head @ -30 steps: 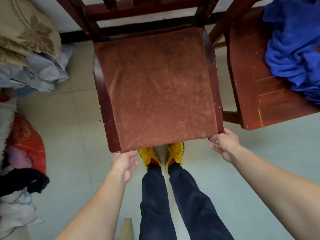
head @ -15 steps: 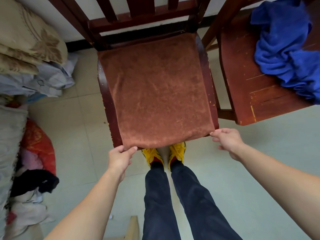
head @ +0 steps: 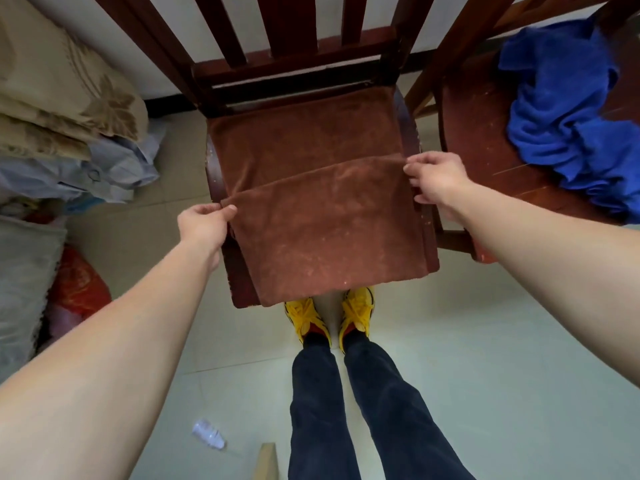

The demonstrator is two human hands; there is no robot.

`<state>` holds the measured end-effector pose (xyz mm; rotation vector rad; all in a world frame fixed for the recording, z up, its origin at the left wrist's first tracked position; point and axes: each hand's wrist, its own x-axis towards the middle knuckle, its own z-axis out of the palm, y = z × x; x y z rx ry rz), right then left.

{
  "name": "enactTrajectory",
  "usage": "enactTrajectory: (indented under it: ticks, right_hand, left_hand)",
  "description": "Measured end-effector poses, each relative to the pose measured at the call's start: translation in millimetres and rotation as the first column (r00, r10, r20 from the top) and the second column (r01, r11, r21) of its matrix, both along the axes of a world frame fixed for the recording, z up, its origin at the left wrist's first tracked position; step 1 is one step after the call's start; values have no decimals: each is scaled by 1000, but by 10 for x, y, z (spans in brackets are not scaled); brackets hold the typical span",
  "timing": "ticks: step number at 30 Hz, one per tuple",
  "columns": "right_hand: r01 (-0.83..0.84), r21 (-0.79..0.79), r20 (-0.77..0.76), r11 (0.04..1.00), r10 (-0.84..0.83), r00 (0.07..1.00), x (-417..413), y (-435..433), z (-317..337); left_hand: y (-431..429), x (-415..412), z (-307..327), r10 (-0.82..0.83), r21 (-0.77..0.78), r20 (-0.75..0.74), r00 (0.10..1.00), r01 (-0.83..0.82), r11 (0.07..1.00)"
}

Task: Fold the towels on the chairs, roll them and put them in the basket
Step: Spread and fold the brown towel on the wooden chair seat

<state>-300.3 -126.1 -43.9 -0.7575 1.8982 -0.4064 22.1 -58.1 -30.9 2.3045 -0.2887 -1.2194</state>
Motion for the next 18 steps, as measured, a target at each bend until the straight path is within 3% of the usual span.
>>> enactTrajectory:
  ticks: [3,5,9,13,18]
  right_hand:
    - [-86,43,-158,995,92,983,-90,266,-76]
    - [-122,126,-296,984,155,942,-228,610,-96]
    - [-162,357,-245,920,260,934,-362,1245,-190]
    - [-188,412,-219,892,297,929,-404,1520,-280]
    - [-194,209,-236,959,242,941,-438,1489,-170]
  left_hand:
    - [280,-58,-129,18,136,84,996,-29,990]
    - [600,-143,-199,13,252,64,998,-28,967]
    - [1120,-367,-285,2,404,-89,996,34,914]
    - [1284,-403,-350,-56,376,-37,998,66,924]
    - [1257,-240,-176,-192,240,-52,980,199,950]
